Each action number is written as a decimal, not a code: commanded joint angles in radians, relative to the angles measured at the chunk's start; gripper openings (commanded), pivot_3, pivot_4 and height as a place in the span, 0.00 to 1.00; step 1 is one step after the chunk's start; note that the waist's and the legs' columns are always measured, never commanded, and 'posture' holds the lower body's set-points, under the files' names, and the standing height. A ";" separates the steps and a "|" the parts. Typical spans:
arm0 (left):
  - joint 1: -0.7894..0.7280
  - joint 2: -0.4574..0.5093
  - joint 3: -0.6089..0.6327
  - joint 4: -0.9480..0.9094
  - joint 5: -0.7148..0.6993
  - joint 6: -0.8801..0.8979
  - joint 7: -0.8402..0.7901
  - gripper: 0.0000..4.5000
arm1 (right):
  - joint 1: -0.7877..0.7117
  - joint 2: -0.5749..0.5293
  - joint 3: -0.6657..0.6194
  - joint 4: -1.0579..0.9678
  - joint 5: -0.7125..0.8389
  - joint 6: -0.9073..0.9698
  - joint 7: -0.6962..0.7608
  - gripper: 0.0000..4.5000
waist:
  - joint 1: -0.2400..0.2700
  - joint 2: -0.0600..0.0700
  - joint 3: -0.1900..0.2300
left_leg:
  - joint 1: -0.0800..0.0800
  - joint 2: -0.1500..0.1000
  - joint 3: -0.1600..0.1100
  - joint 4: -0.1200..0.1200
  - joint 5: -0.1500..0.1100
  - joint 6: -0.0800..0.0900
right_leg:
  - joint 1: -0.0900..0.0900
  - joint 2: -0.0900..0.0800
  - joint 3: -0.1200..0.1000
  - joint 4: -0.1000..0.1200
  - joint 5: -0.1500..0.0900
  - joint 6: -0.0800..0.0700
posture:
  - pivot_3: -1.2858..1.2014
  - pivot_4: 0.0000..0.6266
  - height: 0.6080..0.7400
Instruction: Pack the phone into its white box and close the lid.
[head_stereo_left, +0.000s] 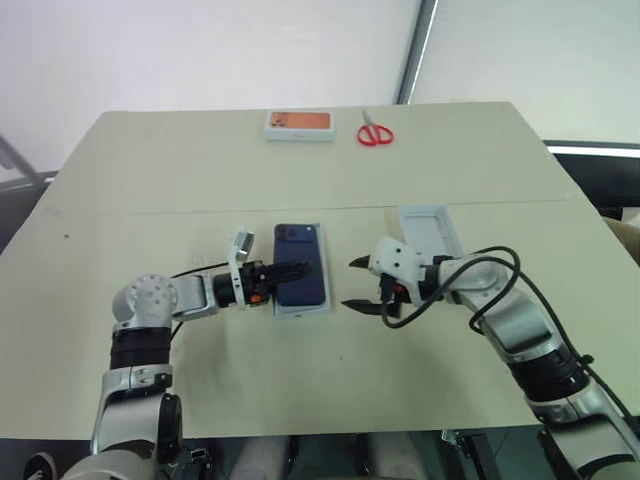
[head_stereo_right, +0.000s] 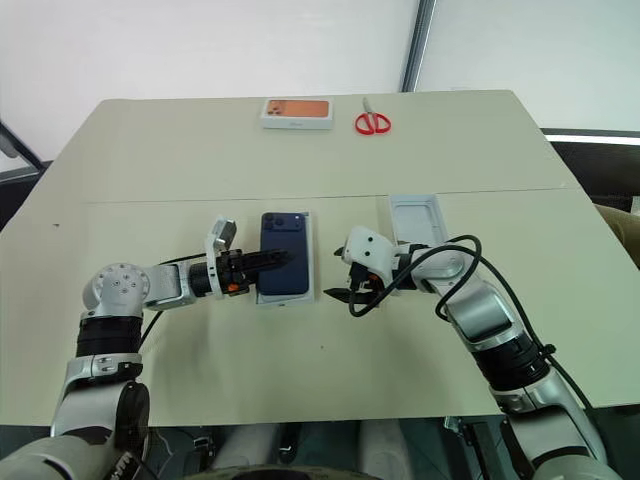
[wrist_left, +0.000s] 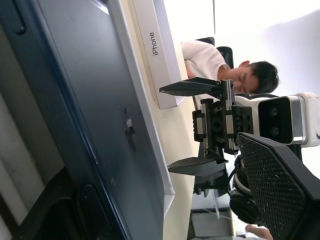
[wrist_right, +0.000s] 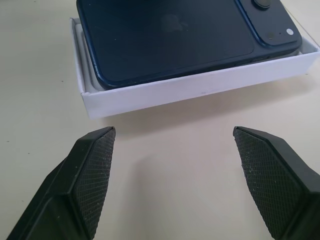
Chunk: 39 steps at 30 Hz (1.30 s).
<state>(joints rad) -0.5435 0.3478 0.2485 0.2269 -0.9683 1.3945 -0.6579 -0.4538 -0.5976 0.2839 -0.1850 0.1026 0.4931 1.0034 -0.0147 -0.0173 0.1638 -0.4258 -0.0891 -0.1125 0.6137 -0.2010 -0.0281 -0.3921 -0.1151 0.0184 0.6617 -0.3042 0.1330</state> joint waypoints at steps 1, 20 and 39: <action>0.008 0.025 -0.005 -0.042 0.015 0.005 0.015 0.90 | -0.026 0.011 0.003 -0.002 0.004 -0.021 -0.002 0.88 | 0.000 0.000 0.000 | 0.000 0.000 0.000 0.000 0.000 0.000 | 0.000 0.000 0.000 0.000 0.000 0.000 | 0.52 0.24 1.00; 0.006 0.114 -0.014 -0.155 0.003 0.062 0.028 0.90 | -0.055 0.041 0.029 0.039 -0.007 -0.045 -0.015 0.88 | 0.001 0.000 0.000 | 0.000 0.000 0.000 0.000 0.000 0.000 | 0.000 0.000 0.000 0.000 0.000 0.000 | 0.52 0.24 1.00; 0.015 0.268 0.035 -0.173 0.045 -0.024 0.029 0.40 | -0.087 0.064 0.013 0.094 -0.005 -0.042 -0.031 0.68 | 0.001 0.000 0.000 | 0.000 0.000 0.000 0.000 0.000 0.000 | -0.001 0.000 0.000 0.000 0.000 0.000 | 0.52 0.24 1.00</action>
<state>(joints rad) -0.5293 0.6047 0.2559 0.0620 -0.9255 1.3880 -0.6263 -0.5151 -0.5401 0.3161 -0.0816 0.0928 0.4589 0.9809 -0.0140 -0.0173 0.1641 -0.4262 -0.0893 -0.1124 0.6134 -0.2010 -0.0280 -0.3927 -0.1153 0.0187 0.6616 -0.3042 0.1330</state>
